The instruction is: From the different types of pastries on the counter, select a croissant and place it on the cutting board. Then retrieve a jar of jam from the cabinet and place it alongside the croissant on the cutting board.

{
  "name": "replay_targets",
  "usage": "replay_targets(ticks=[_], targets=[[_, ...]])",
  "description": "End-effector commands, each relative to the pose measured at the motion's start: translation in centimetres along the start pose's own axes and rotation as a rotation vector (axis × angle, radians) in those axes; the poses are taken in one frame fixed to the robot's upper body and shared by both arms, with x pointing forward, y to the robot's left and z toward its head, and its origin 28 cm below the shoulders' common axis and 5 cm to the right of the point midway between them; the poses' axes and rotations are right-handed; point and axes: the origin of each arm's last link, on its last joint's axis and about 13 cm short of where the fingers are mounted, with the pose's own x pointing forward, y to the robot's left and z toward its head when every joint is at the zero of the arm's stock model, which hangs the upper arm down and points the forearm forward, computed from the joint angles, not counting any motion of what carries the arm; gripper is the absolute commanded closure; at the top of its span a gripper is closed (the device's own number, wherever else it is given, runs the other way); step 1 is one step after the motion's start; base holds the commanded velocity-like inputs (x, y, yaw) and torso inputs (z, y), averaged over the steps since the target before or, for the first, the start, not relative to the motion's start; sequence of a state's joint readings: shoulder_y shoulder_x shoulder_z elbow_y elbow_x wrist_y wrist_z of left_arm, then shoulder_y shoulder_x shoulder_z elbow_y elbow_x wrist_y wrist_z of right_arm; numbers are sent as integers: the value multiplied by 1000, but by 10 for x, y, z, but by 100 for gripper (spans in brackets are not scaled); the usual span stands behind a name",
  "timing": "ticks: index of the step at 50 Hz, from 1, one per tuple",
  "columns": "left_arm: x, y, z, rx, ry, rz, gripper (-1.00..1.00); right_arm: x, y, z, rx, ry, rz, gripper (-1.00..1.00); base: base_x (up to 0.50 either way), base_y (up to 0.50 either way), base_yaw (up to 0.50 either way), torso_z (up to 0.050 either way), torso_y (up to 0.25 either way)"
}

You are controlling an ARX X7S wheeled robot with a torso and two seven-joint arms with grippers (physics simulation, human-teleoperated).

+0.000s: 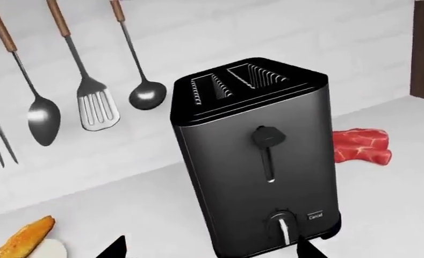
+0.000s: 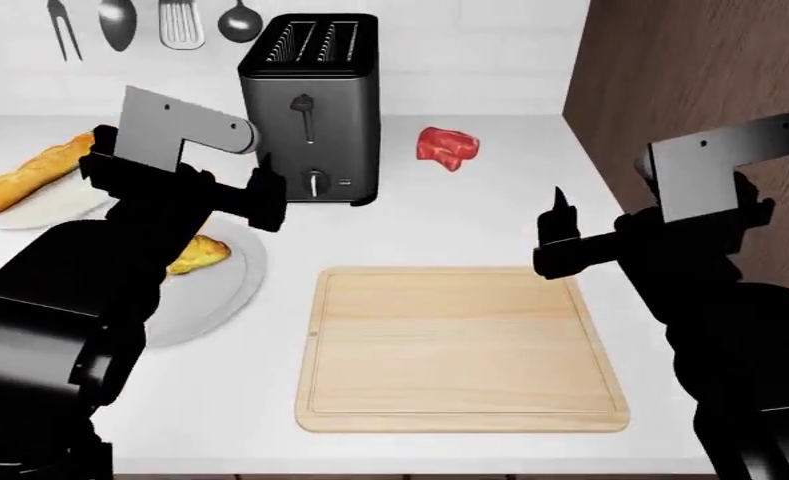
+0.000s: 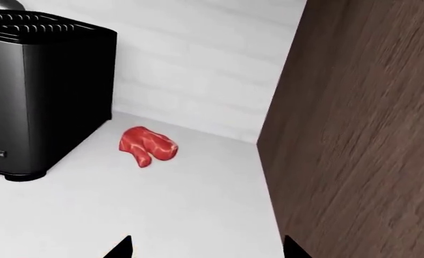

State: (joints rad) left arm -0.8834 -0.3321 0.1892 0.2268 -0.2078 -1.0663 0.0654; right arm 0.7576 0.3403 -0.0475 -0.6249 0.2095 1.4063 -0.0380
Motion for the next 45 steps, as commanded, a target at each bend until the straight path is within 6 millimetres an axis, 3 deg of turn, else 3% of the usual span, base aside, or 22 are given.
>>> replay_targets(ticks=[1,6,15,27,32,45], targets=[[-4,12,0,219,82,-85,-100,-2,1,-4,0,-16,17,-100,0,0,0,0,0],[-1,30,4,384,160,-145,-100,-1,1,-7,16,-17,40,-100,0,0,0,0,0],[-7,54,-5,296,397,-353,-100,5,3,-12,23,0,61,-100,0,0,0,0,0],[-18,86,2,211,420,-252,-100,5,3,-14,-4,21,50,-100,0,0,0,0,0],[-22,91,6,193,411,-231,-100,7,4,-15,-9,25,47,-100,0,0,0,0,0],[-10,91,-10,227,424,-244,-100,-2,-2,-16,-15,35,49,-100,0,0,0,0,0]])
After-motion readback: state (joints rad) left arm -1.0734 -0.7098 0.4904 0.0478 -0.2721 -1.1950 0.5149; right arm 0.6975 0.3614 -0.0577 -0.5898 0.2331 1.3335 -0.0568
